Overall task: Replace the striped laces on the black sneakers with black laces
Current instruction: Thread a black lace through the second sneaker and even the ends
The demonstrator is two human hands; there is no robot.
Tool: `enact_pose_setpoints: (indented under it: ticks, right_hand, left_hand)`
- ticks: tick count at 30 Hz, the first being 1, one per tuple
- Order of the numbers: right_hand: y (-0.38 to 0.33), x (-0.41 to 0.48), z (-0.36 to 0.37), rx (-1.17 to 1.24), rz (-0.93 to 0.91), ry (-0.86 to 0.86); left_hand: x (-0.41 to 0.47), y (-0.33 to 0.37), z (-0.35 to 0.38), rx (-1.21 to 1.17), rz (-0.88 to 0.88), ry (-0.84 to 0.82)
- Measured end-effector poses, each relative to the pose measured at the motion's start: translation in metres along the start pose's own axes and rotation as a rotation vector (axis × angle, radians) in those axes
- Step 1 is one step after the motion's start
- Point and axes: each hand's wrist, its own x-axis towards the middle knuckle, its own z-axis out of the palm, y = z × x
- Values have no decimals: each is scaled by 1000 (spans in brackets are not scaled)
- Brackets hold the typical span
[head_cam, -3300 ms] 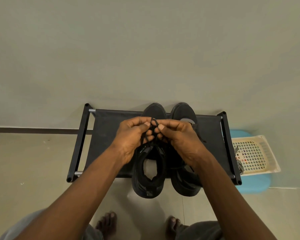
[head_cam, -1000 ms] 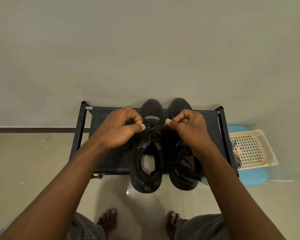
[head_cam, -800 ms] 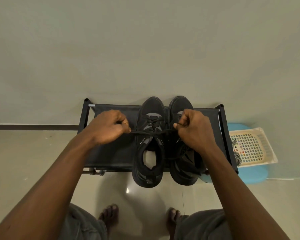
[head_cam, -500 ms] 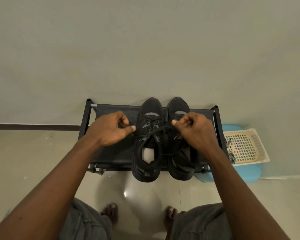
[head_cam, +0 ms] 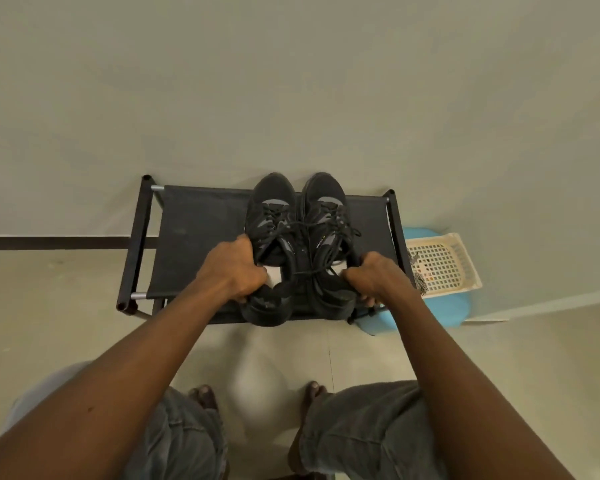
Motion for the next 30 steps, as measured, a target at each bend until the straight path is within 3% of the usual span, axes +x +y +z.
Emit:
enact_pose_setpoints:
  ticks: [5,9,14,19,30]
  right_hand:
    - [14,-14,13,107,-5,126]
    - [30,-55,14,172,-27,146]
    - [59,-133,13,153,41,-45]
    - [84,-173,49,-19,127,-154]
    - [105,-142,113,25,133,-144]
  left_hand:
    - [-16,-8,-4,-302,-5,-44]
    - [-56,-10,-10,-308,109,-29]
    - [-120,-18,-14,-311,102,-243]
    - [-158,-39,15,-176,31,-500]
    - [-146,-47,68,-40,-88,-405]
